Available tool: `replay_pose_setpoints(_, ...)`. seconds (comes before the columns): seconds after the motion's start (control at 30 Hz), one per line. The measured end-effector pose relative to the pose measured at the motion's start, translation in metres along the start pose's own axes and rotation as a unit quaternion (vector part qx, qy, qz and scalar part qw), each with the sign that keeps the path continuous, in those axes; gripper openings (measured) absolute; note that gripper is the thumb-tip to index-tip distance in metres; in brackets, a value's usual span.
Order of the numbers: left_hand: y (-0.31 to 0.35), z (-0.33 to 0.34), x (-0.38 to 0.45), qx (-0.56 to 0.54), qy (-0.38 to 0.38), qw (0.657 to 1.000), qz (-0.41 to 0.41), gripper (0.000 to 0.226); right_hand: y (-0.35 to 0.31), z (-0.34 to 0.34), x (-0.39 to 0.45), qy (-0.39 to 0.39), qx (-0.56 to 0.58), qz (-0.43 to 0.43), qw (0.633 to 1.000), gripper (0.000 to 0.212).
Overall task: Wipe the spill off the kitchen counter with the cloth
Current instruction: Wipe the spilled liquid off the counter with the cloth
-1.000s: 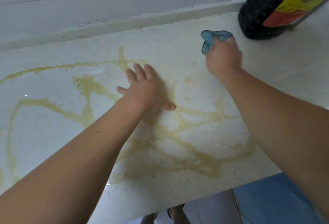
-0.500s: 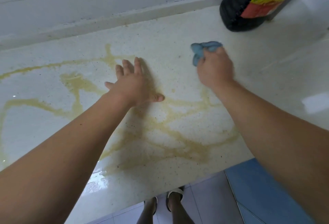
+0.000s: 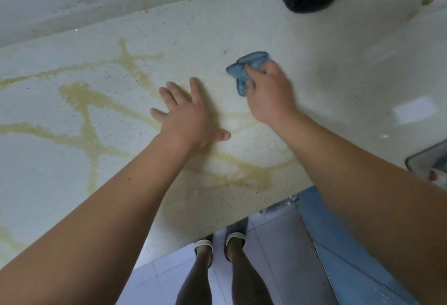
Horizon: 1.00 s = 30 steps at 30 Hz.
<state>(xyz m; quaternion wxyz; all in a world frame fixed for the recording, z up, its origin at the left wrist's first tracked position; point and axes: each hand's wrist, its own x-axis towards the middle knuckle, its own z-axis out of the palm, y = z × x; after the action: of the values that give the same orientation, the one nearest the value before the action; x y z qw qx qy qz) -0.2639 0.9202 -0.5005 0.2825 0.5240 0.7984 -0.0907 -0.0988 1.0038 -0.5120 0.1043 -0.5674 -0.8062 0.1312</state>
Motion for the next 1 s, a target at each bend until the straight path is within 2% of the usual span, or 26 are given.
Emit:
replay_pose_setpoints(0.07, -0.003, 0.000, -0.001, 0.005, 0.004, 1.000, 0.004, 0.153, -0.028, 0.011, -0.038, -0.059, 0.021, -0.119, 0.991, 0.047)
replay_pose_setpoints(0.13, -0.002, -0.002, -0.002, 0.008, -0.005, 1.000, 0.010, 0.152, -0.024, 0.006, -0.047, -0.072, 0.001, -0.164, 0.984, 0.045)
replay_pose_setpoints(0.2, 0.001, -0.005, -0.004, 0.015, -0.016, 1.000, 0.004, 0.149, 0.002, -0.007, -0.033, -0.031, -0.029, -0.074, 0.996, 0.043)
replay_pose_setpoints(0.27, 0.004, -0.008, -0.006, 0.019, -0.026, 0.999, 0.003, 0.146, 0.037, -0.023, -0.019, 0.021, -0.063, 0.072, 0.995, 0.044)
replay_pose_setpoints(0.33, 0.003, -0.009, -0.007, 0.016, -0.021, 1.000, 0.008, 0.145, 0.049, -0.028, -0.020, 0.019, -0.055, 0.157, 0.986, 0.046)
replay_pose_setpoints(0.37, 0.003, -0.008, -0.007, 0.012, -0.018, 1.000, 0.012, 0.146, 0.039, -0.024, -0.026, 0.009, -0.050, 0.142, 0.989, 0.045)
replay_pose_setpoints(0.43, 0.000, -0.007, -0.007, 0.007, -0.015, 1.000, 0.011, 0.148, 0.011, -0.008, -0.052, -0.013, -0.029, 0.015, 0.999, 0.045)
replay_pose_setpoints(0.5, -0.003, -0.008, -0.013, 0.012, -0.012, 1.000, 0.007, 0.150, -0.008, 0.003, -0.081, -0.048, 0.000, -0.101, 0.994, 0.046)
replay_pose_setpoints(0.57, -0.009, -0.008, -0.026, 0.036, -0.003, 0.999, 0.001, 0.149, -0.001, -0.001, -0.080, -0.044, -0.009, -0.124, 0.991, 0.046)
replay_pose_setpoints(0.63, -0.011, 0.001, -0.042, 0.048, -0.005, 0.999, 0.005, 0.146, 0.030, -0.015, -0.061, -0.003, -0.028, -0.023, 0.999, 0.043)
replay_pose_setpoints(0.73, -0.002, 0.023, -0.061, 0.046, -0.015, 0.999, 0.010, 0.140, 0.064, -0.033, -0.045, 0.036, -0.035, 0.138, 0.989, 0.042)
replay_pose_setpoints(0.8, 0.004, 0.036, -0.066, 0.053, -0.021, 0.998, 0.013, 0.140, 0.041, -0.029, -0.064, 0.013, 0.022, 0.100, 0.995, 0.039)
replay_pose_setpoints(0.87, 0.008, 0.042, -0.067, 0.049, -0.023, 0.998, 0.014, 0.142, 0.015, -0.016, -0.098, -0.044, 0.062, -0.020, 0.997, 0.038)
replay_pose_setpoints(0.93, 0.006, 0.042, -0.066, 0.041, -0.021, 0.999, 0.016, 0.142, 0.007, -0.011, -0.121, -0.075, 0.032, -0.128, 0.988, 0.044)
replay_pose_setpoints(0.97, 0.005, 0.042, -0.065, 0.043, -0.026, 0.999, 0.014, 0.143, 0.019, -0.017, -0.117, -0.055, 0.026, -0.125, 0.990, 0.042)
replay_pose_setpoints(1.0, 0.006, 0.042, -0.065, 0.046, -0.033, 0.998, 0.012, 0.143, 0.039, -0.024, -0.109, -0.027, 0.027, -0.079, 0.996, 0.037)
